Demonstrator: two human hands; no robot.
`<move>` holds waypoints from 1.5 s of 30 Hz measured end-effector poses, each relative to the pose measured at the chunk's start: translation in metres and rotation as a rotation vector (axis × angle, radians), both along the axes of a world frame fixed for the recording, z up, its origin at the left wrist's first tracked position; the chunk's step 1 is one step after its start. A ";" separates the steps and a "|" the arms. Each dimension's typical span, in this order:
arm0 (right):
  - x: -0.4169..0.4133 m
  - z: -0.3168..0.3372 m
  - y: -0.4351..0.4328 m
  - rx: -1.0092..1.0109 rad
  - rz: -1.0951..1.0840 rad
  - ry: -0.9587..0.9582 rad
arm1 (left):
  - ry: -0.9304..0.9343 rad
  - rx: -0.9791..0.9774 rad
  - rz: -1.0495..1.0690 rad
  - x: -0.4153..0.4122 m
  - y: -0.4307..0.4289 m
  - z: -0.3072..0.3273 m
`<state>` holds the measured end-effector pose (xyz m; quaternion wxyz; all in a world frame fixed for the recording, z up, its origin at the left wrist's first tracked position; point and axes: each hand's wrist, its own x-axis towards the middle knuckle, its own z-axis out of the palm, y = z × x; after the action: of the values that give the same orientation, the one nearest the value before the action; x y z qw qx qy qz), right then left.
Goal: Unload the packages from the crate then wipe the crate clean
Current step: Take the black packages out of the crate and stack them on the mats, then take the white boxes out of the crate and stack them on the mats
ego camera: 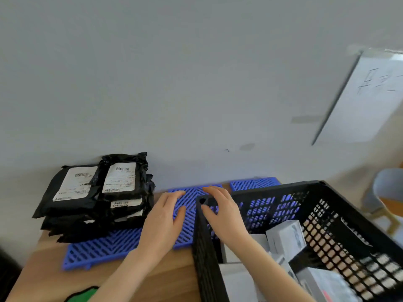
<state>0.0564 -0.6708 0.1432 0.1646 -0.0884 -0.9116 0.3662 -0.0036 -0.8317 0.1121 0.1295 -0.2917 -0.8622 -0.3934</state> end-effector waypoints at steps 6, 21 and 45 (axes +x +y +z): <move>0.082 -0.002 0.061 0.001 -0.109 -0.018 | -0.046 -0.024 -0.127 0.068 0.064 -0.002; 0.105 -0.047 0.208 0.011 -0.260 -0.245 | -0.284 -0.263 -0.294 0.065 0.232 -0.045; 0.076 -0.153 0.324 0.012 0.129 -0.875 | -0.749 -0.380 -0.057 0.067 0.347 -0.138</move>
<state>0.1325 -0.3464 -0.0095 -0.2594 -0.1769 -0.9013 0.2985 0.0631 -0.4849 -0.0256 -0.2599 -0.1708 -0.8985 -0.3097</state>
